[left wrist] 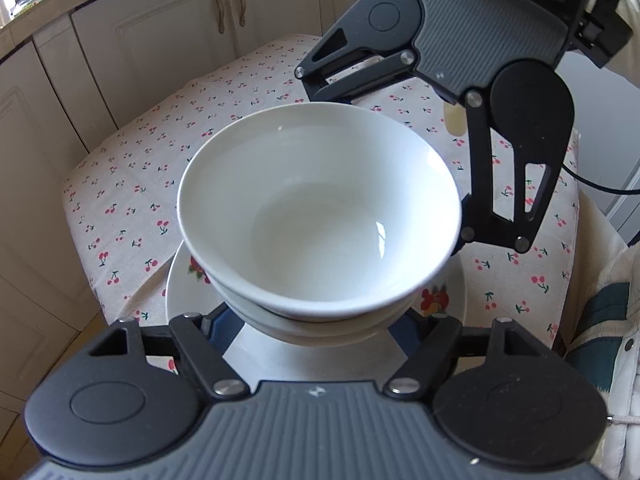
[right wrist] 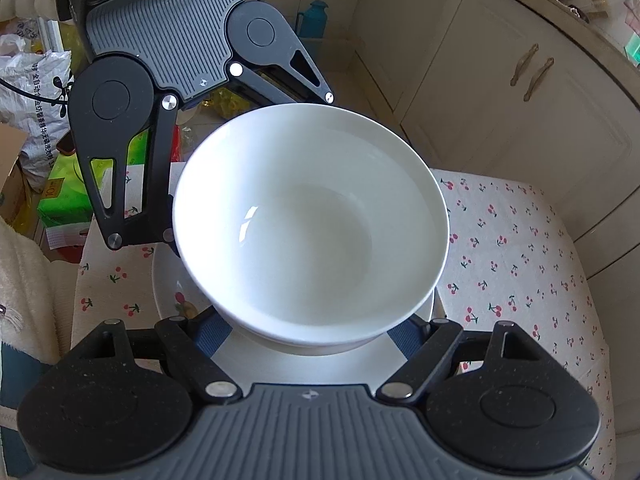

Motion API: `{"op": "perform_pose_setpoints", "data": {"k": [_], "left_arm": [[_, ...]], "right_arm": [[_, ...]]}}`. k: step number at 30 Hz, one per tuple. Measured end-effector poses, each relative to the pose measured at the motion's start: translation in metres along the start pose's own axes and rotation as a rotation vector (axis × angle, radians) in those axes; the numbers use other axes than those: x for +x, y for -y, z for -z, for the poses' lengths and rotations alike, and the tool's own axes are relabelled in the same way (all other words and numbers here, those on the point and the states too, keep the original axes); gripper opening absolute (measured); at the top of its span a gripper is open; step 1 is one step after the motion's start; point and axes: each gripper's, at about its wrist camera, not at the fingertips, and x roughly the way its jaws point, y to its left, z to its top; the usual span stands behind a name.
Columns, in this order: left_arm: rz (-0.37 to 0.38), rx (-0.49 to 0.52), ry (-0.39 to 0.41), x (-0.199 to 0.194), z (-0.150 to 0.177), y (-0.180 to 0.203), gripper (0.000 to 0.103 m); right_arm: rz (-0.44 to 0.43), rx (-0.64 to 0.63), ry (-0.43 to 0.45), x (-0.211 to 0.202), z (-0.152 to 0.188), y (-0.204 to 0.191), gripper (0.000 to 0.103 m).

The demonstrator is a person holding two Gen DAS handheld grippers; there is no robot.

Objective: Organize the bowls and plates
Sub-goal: 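Lift the bowl stack with both tools and lower it onto the plate stack, then open both tools and withdraw them from the bowl stack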

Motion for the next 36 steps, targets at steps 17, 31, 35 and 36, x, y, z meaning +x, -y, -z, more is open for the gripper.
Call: {"op": "perform_pose_setpoints", "data": {"k": [17,31,35,36], "left_arm": [[0.055,-0.047,0.02,0.004,0.003,-0.016,0.077],[-0.025,-0.05,0.04,-0.004,0.014,-0.006,0.093],[-0.097,-0.1,0.092,-0.02,0.024,0.001,0.093],[-0.117,-0.121,0.113,-0.026,0.026,0.004,0.095]], "right_arm": [[-0.047,0.082,0.009,0.006,0.005,0.017,0.086],[0.014,0.094,0.016,-0.001,0.012,0.008,0.099],[0.079,0.13,0.046,-0.016,0.02,0.001,0.1],[0.108,0.149,0.05,-0.021,0.021,0.0,0.102]]}}
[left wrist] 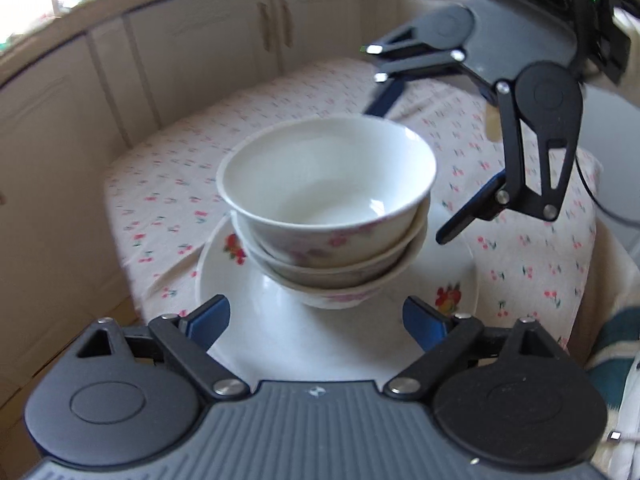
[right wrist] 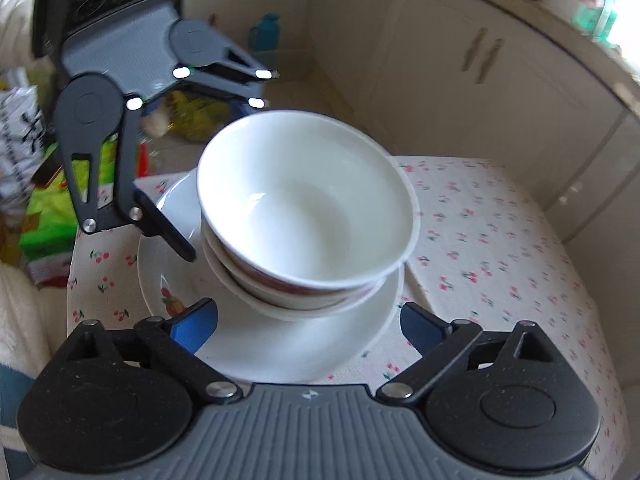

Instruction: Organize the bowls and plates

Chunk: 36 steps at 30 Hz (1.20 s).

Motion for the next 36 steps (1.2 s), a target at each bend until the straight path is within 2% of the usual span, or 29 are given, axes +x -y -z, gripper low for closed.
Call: {"op": "perform_pose_setpoints", "data": {"k": [2,4,6,10,13,16,18,21,24,31,36], "left_arm": [[-0.068,-0.052,0.045,-0.013,0.003,0.005,0.101],[-0.136,-0.095,0.114,-0.028,0.009,0.013,0.102],[-0.173,-0.136,0.153,-0.037,0.011,0.021,0.102],[-0.229,-0.263,0.194,-0.047,0.017,0.04,0.102],[-0.315,-0.323,0.246,-0.056,0.018,0.06,0.102],[-0.417,-0.355,0.259,-0.063,0.011,0.081,0.102],[-0.456,-0.402,0.242,-0.066,0.005,0.092,0.102],[-0.437,-0.474,0.209,-0.068,0.002,0.102,0.102],[-0.422,-0.512,0.201,-0.072,0.004,0.107,0.102],[-0.447,-0.552,0.213,-0.087,0.004,0.12,0.102],[-0.444,-0.548,0.223,-0.09,0.001,0.127,0.102]], "right_arm": [[0.079,0.04,0.008,-0.01,0.004,-0.004,0.103],[0.145,0.104,0.006,-0.018,0.007,-0.009,0.103],[0.191,0.202,-0.002,-0.025,0.012,-0.012,0.103],[0.321,0.442,-0.009,-0.038,0.023,-0.021,0.103],[0.413,0.626,-0.006,-0.051,0.037,-0.032,0.103],[0.533,0.738,0.028,-0.065,0.051,-0.05,0.103],[0.566,0.787,0.053,-0.072,0.054,-0.062,0.103],[0.606,0.853,0.091,-0.087,0.061,-0.079,0.103],[0.642,0.857,0.101,-0.095,0.062,-0.091,0.103],[0.693,0.852,0.149,-0.113,0.065,-0.113,0.103],[0.693,0.855,0.179,-0.121,0.066,-0.118,0.103]]}}
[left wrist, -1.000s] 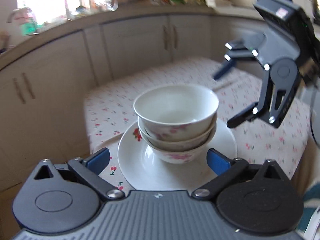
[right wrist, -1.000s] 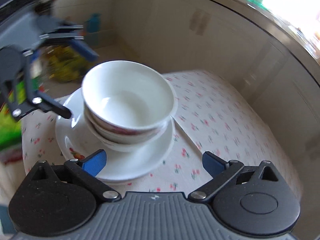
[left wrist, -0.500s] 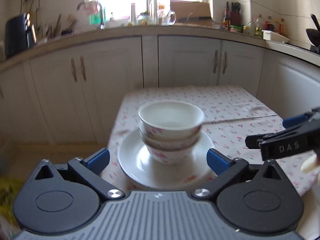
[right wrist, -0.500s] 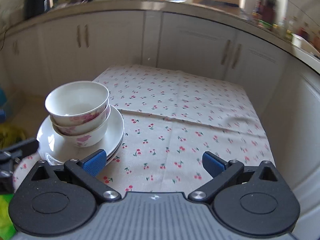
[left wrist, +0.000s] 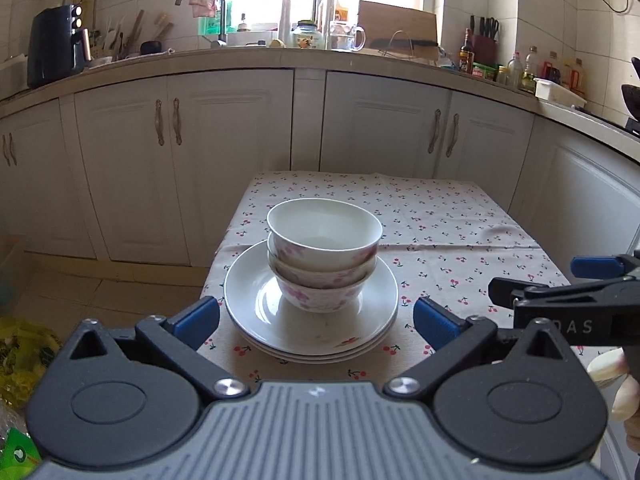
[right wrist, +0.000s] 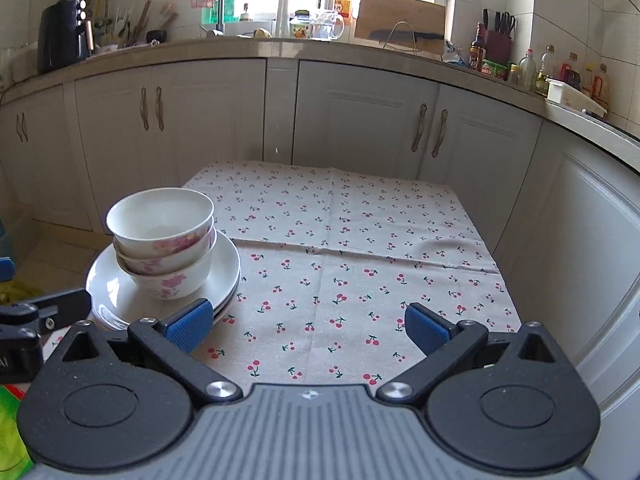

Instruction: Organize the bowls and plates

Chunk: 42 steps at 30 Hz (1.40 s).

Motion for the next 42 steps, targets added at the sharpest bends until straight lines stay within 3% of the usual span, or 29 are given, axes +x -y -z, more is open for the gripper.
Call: {"op": "perform_pose_setpoints", "data": {"k": [42], "left_arm": [[0.033,0.002,0.025,-0.008,-0.005,0.008,0.102]], "right_arm": [[0.003,-0.015,0.069,-0.016,0.0,0.002,0.103]]}}
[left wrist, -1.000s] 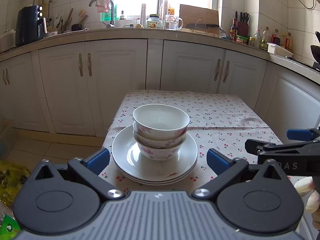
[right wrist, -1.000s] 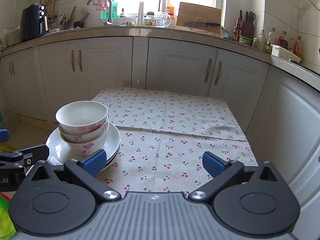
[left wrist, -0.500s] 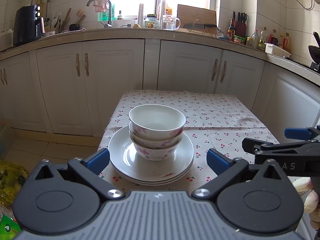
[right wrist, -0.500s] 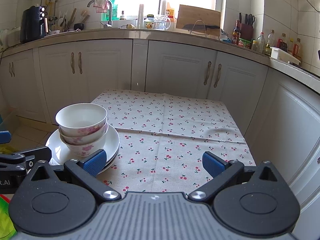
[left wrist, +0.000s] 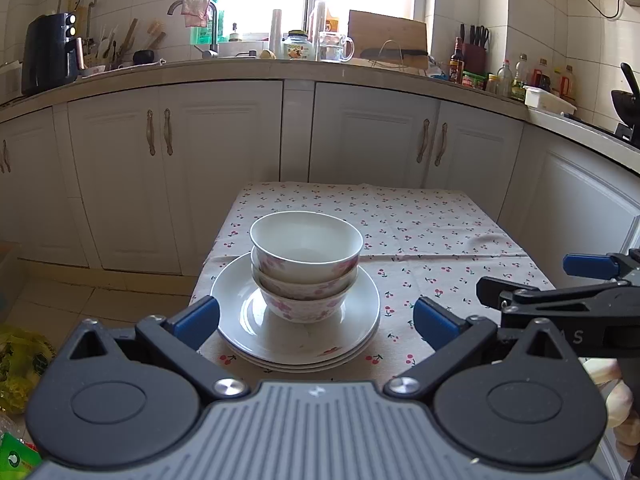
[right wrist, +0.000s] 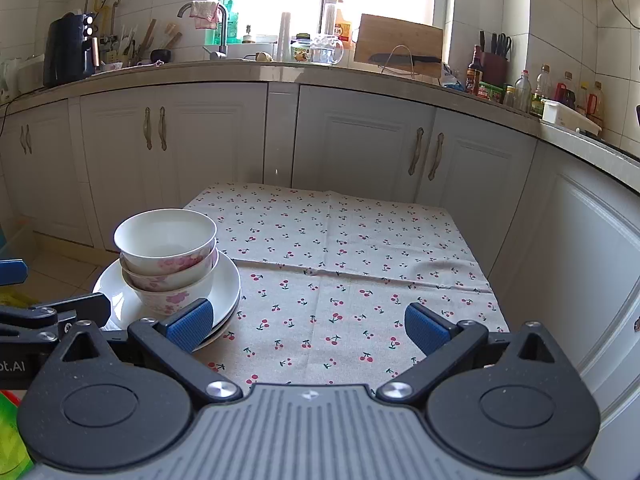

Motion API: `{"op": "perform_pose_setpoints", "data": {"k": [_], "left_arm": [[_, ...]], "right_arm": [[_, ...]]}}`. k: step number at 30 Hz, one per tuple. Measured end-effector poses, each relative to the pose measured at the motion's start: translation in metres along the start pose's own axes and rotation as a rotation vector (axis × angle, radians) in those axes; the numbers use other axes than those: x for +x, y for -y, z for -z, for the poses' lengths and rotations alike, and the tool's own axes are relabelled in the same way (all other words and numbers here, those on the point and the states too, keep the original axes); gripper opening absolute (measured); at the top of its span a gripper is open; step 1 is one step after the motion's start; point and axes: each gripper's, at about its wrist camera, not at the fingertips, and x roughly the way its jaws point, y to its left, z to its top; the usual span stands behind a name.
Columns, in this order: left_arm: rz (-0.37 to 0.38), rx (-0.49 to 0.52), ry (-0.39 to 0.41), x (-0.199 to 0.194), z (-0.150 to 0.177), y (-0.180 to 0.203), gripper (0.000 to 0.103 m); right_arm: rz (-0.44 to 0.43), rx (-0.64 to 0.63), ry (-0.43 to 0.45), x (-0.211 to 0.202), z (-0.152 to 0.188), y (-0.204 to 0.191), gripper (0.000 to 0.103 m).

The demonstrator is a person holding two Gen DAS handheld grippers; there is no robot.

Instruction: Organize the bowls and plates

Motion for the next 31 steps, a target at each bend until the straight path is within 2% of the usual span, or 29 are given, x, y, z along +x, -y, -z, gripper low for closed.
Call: {"op": "perform_pose_setpoints", "data": {"k": [31], "left_arm": [[0.012,-0.002,0.0,0.0018,-0.0023,0.0016,0.102]], "right_arm": [[0.0,-0.002,0.004,-0.0007,-0.0013,0.0007,0.103]]}}
